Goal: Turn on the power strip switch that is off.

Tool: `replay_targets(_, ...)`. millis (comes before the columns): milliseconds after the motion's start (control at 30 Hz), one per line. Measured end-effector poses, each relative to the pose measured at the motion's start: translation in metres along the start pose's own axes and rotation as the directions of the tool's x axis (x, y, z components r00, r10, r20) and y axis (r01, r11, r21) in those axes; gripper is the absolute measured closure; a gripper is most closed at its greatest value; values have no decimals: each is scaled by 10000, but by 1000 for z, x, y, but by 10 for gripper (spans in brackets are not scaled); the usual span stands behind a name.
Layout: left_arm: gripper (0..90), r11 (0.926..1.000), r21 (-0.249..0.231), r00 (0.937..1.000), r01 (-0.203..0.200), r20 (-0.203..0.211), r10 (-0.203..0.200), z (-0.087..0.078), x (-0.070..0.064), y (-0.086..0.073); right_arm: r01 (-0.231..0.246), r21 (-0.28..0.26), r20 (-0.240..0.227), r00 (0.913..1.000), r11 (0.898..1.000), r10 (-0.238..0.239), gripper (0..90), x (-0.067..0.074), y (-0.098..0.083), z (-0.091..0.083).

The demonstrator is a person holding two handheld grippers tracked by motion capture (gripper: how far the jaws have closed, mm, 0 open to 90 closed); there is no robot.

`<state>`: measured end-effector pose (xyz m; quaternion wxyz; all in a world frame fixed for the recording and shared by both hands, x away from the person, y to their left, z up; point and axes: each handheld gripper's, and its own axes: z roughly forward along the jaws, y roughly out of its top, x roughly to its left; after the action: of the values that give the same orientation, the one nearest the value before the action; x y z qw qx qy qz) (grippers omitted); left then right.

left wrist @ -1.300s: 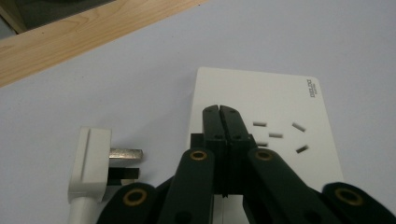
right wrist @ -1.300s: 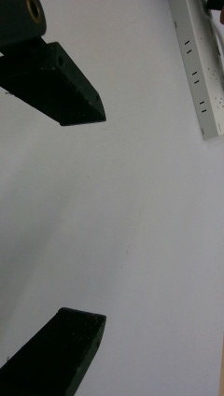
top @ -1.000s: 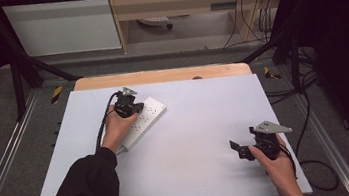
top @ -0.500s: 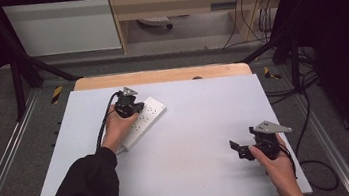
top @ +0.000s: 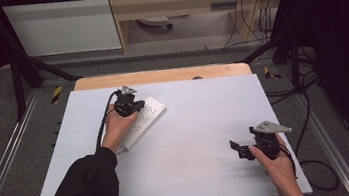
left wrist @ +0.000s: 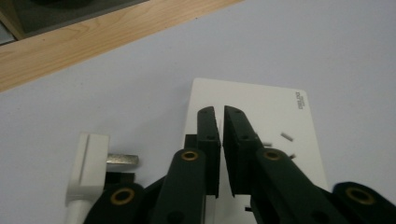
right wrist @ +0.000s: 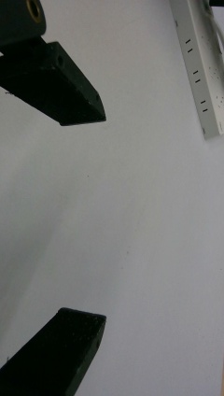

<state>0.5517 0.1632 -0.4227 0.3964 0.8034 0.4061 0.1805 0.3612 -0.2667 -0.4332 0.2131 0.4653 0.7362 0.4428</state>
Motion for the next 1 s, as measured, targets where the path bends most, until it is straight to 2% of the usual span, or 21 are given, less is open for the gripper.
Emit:
replay_targets(100, 792, 10000, -73, 10000, -56, 14, 57, -2, -3, 2, 17, 3, 18, 10000, 10000, -17, 45, -1, 0, 0)
replay_targets(167, 722, 9998, -192, 9999, -27, -147, 25, -4, -4, 4, -21, -8, 52, 10000, 10000, 21, 45, 0, 0, 0)
replay_targets(300, 537, 9984, -296, 9987, 488, -118, -491, -6, -4, 7, -60, 0, 113, 9999, 10000, 60, 45, -1, -1, -1)
replay_targets(500, 335, 9981, -333, 9985, 522, -145, -527, -8, -6, 8, -53, 40, 135, 9999, 10000, 53, 45, -1, -1, 0)
replay_targets(633, 212, 9940, -673, 9962, 860, -92, -868, -9, -5, 10, -34, 57, 146, 9999, 10000, 33, 43, -1, -1, 1)
replay_targets(733, 120, 9931, -696, 9955, 942, -26, -946, -9, -5, 10, -17, 35, 149, 9999, 10000, 16, 41, -1, -1, 1)
replay_targets(833, 95, 9921, -677, 9941, 1052, -188, -1066, -10, -6, 11, -33, 25, 140, 9999, 10000, 33, 39, -1, -1, 1)
replay_targets(900, 94, 9901, -664, 9920, 1240, -165, -1253, -12, -6, 11, -17, 48, 108, 9999, 10000, 17, 37, -1, -1, 1)
replay_targets(1000, 93, 9886, -722, 9909, 1318, -175, -1334, -17, -4, 12, 10, 72, 67, 10000, 10000, -10, 35, 0, -1, 2)
